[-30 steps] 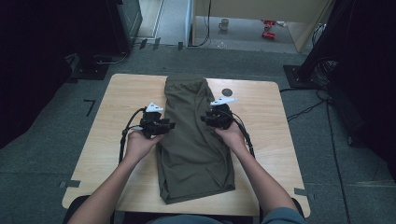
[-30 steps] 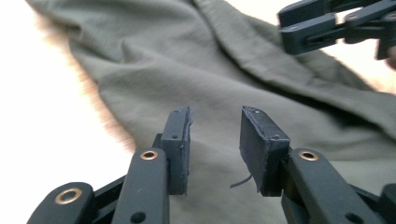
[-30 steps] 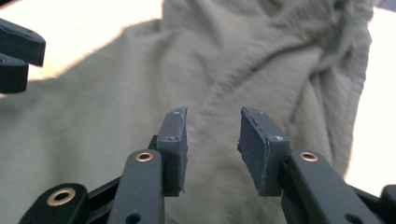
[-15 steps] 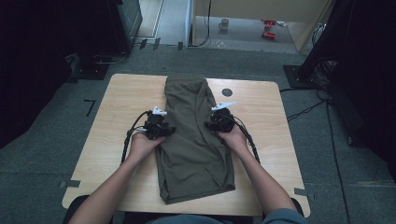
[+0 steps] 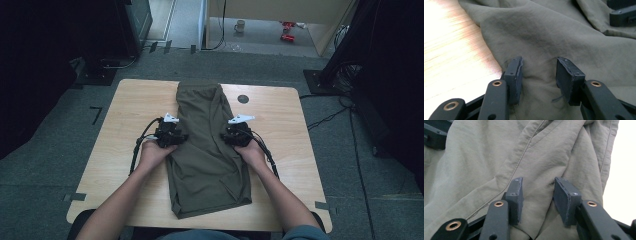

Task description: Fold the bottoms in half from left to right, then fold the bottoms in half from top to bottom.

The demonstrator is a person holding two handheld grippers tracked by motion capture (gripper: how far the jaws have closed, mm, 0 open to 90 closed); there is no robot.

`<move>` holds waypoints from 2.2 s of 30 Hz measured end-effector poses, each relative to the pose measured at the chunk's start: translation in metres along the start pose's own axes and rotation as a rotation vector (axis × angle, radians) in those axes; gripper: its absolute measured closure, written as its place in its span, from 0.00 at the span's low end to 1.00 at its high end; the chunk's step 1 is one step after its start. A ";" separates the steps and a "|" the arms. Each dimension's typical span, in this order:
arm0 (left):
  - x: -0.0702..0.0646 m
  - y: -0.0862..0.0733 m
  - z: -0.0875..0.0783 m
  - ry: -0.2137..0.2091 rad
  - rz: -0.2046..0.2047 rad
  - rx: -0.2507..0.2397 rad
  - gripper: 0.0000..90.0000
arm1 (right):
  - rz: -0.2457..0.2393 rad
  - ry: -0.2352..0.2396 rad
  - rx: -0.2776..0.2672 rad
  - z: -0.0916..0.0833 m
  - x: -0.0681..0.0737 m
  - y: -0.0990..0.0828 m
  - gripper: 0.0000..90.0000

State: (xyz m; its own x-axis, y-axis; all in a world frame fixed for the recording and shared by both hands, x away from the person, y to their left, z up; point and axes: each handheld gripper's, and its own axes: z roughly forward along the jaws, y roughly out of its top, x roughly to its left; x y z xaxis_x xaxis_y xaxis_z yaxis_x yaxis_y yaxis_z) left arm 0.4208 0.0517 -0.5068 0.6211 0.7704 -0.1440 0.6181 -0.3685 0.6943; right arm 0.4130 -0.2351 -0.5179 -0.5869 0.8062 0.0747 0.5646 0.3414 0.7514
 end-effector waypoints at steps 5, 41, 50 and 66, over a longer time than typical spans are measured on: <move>0.002 0.001 0.000 -0.012 -0.001 0.004 0.64 | 0.001 -0.002 -0.018 -0.001 0.002 -0.003 0.66; -0.029 -0.020 -0.035 -0.112 0.024 0.028 0.58 | 0.018 -0.006 0.024 -0.051 0.054 -0.039 0.57; 0.002 0.017 -0.032 -0.037 -0.009 -0.052 0.48 | 0.029 -0.010 -0.068 -0.051 0.012 -0.001 0.42; 0.037 0.065 0.006 -0.024 -0.074 -0.097 0.49 | 0.136 -0.003 -0.099 -0.004 -0.046 0.061 0.30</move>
State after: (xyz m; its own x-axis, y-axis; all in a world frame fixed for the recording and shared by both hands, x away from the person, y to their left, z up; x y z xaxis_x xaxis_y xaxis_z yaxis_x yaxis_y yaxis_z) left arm 0.4870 0.0531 -0.4714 0.5875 0.7807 -0.2132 0.6141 -0.2584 0.7457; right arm 0.4722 -0.2536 -0.4732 -0.5070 0.8434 0.1780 0.5789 0.1801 0.7953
